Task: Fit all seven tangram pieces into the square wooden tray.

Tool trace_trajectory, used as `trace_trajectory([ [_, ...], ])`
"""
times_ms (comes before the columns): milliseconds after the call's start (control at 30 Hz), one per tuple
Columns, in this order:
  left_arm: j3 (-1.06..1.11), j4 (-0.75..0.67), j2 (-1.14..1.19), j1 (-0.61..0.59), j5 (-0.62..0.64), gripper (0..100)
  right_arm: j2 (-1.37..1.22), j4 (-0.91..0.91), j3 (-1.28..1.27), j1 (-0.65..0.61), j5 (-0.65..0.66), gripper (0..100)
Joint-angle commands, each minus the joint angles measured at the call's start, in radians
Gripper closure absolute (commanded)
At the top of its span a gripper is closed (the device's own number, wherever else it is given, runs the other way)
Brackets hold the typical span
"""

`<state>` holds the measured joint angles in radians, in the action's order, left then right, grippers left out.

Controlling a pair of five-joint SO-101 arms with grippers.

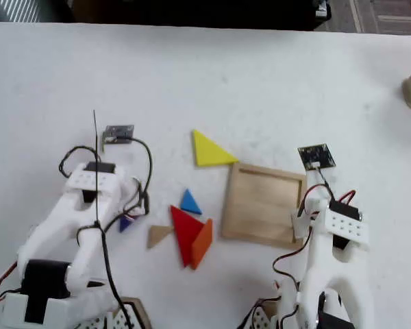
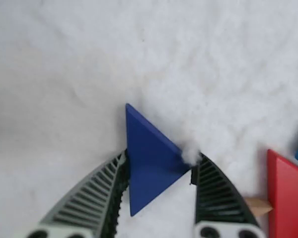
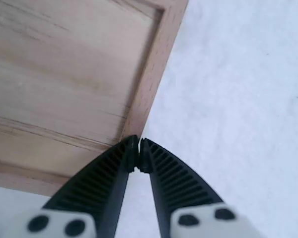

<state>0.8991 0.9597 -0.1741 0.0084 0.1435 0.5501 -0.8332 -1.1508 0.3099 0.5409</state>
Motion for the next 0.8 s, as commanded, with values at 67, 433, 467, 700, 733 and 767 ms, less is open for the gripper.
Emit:
trace_trajectory([
  [67,-0.100,0.077,-0.004,-0.002,-0.012,90,0.018,-0.004,-0.002,-0.001,0.012,98.1],
  [433,-0.302,0.238,-0.004,0.053,-0.005,90,0.018,-0.004,-0.002,-0.001,0.012,98.1],
  [467,-0.321,0.249,-0.004,0.073,-0.003,90,0.018,-0.004,-0.002,-0.001,0.012,98.1],
  [700,-0.439,0.265,0.001,0.217,-0.003,90,0.025,-0.008,-0.005,0.008,0.009,98.1],
  [733,-0.459,0.265,0.002,0.239,-0.003,90,0.025,-0.008,-0.005,0.019,0.008,98.1],
  [767,-0.476,0.265,0.002,0.259,-0.003,90,0.027,-0.008,0.002,0.039,0.005,98.1],
])
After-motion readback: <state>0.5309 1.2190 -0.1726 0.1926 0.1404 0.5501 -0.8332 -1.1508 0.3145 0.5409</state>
